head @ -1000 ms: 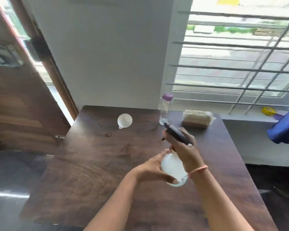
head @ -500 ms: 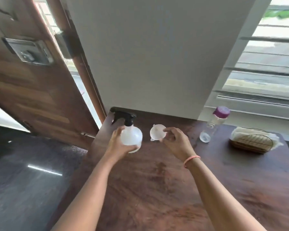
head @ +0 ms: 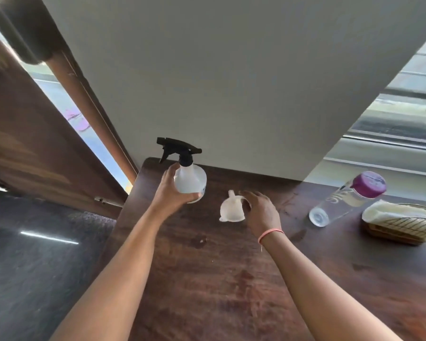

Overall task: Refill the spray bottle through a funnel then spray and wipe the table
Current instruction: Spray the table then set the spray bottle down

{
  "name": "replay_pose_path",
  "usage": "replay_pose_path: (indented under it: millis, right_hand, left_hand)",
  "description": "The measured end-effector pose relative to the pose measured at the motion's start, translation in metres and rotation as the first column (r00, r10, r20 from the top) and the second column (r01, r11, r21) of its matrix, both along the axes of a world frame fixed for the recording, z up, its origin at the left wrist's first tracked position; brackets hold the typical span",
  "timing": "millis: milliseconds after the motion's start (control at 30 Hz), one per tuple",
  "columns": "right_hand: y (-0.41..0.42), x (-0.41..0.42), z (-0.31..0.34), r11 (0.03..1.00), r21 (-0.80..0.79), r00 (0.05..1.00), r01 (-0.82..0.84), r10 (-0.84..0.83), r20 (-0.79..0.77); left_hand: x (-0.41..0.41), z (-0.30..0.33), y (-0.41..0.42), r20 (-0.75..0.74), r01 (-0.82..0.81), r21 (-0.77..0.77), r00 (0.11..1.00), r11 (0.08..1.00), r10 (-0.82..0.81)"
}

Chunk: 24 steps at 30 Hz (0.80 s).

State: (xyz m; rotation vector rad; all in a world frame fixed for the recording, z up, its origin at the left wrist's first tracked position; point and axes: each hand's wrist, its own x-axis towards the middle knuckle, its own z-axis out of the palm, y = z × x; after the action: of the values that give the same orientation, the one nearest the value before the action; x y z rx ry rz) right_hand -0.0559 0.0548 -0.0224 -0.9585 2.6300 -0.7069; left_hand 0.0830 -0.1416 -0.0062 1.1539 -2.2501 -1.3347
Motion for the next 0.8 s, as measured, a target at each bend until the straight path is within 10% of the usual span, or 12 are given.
replay_pose_path:
  millis: [467,800]
  right_hand:
    - [0.004,-0.020,-0.010,0.962,-0.129,0.951,0.240,-0.207,0.228]
    - [0.080,-0.002,-0.002,0.922,-0.294,0.960,0.251,-0.198,0.197]
  left_hand:
    - [0.008,-0.023,0.006,-0.074,0.065,0.164,0.996,0.984,-0.053]
    - [0.027,-0.021,0.134,-0.349,-0.468,0.078,0.814,0.880,0.463]
